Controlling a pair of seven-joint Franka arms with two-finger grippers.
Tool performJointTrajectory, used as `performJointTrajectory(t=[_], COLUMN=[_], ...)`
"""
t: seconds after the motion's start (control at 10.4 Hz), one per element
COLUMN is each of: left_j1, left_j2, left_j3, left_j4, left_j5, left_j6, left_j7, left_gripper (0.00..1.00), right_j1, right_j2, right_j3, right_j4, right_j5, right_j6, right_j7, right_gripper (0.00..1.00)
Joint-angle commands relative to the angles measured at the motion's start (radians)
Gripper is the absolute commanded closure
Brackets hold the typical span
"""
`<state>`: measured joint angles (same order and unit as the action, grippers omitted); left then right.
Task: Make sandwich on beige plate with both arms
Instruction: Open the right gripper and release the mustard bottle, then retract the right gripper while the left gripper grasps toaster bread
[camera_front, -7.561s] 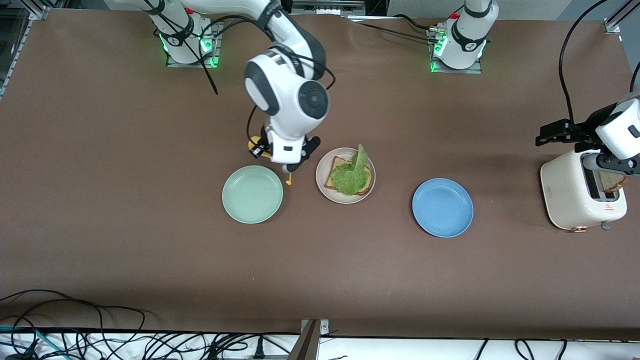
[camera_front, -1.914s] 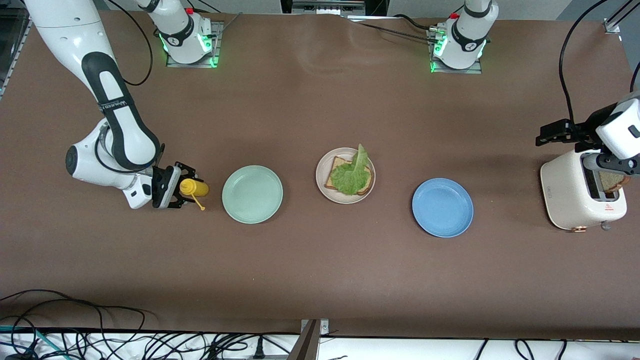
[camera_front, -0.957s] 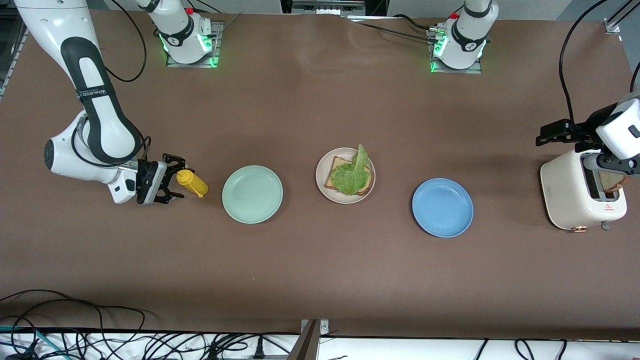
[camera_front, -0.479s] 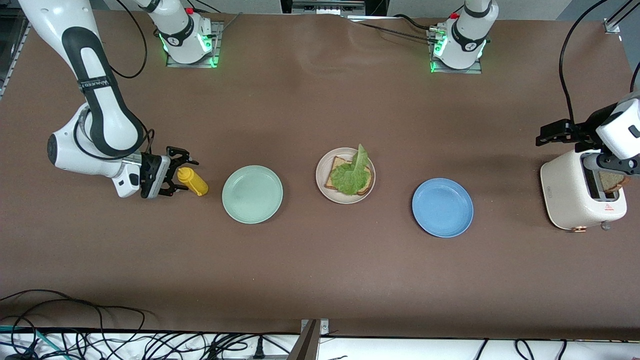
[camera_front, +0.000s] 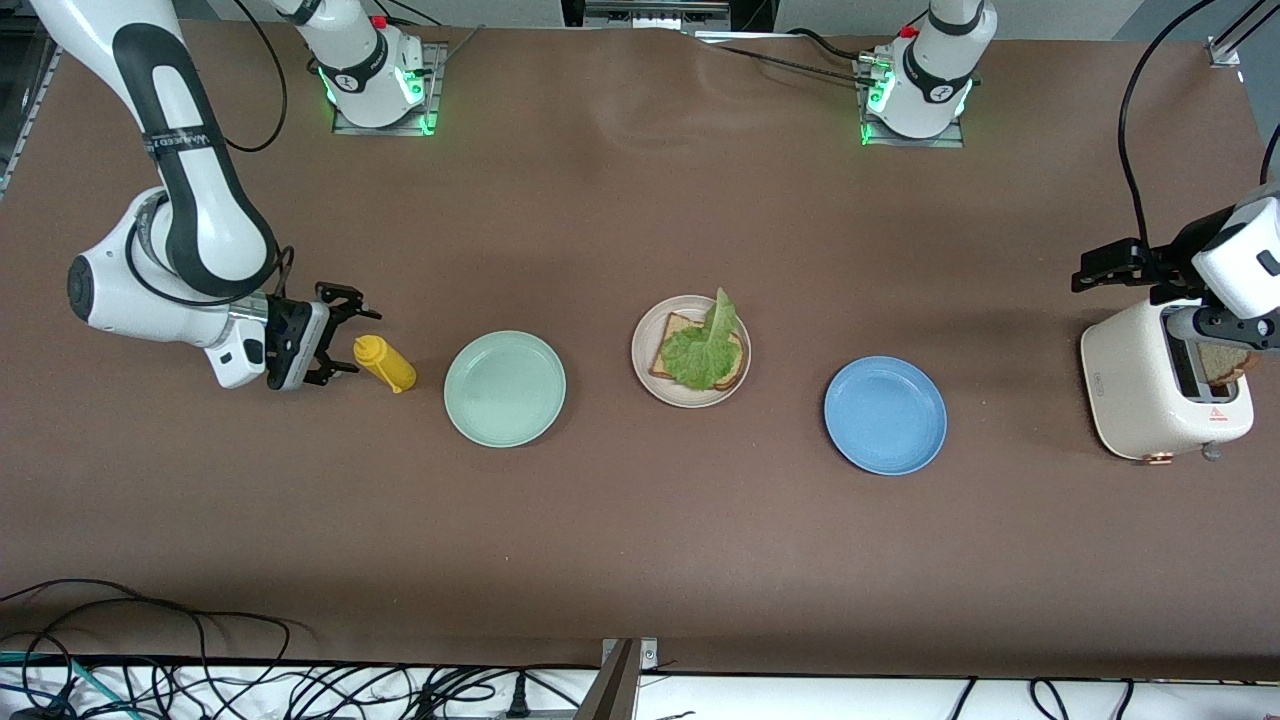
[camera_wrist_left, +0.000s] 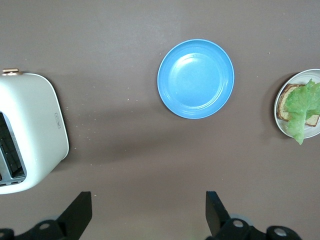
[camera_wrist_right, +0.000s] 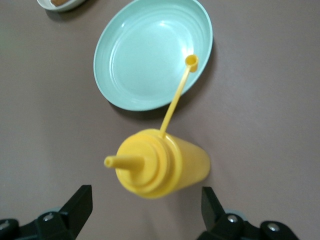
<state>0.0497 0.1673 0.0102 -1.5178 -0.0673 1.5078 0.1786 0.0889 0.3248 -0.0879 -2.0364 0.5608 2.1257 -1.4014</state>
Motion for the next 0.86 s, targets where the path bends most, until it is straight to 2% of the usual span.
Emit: performJointTrajectory(t=[0.0, 0.19, 0.57, 0.77], left_j1=[0.004, 0.004, 0.002, 0.001], left_j2=[-0.005, -0.005, -0.005, -0.005], left_j3=[0.001, 0.001, 0.001, -0.001], left_j4=[0.001, 0.001, 0.001, 0.002], left_j5=[-0.019, -0.02, -0.019, -0.017], left_j6=[-0.011, -0.011, -0.011, -0.011], left_j7=[0.002, 0.002, -0.004, -0.005], left_gripper=[0.0, 0.0, 0.0, 0.0], right_j1=[0.003, 0.005, 0.003, 0.003], right_j2=[-0.068, -0.102, -0.147, -0.199], right_j3=[0.0, 0.013, 0.051, 0.1], right_j4=[0.022, 0.082, 0.151, 0.157], right_j5=[-0.116, -0.22, -0.281, -0.34], right_j6=[-0.074, -0.169, -0.21, -0.21], right_j7=[0.157, 0.33, 0.646, 0.884], right_gripper=[0.0, 0.0, 0.0, 0.0])
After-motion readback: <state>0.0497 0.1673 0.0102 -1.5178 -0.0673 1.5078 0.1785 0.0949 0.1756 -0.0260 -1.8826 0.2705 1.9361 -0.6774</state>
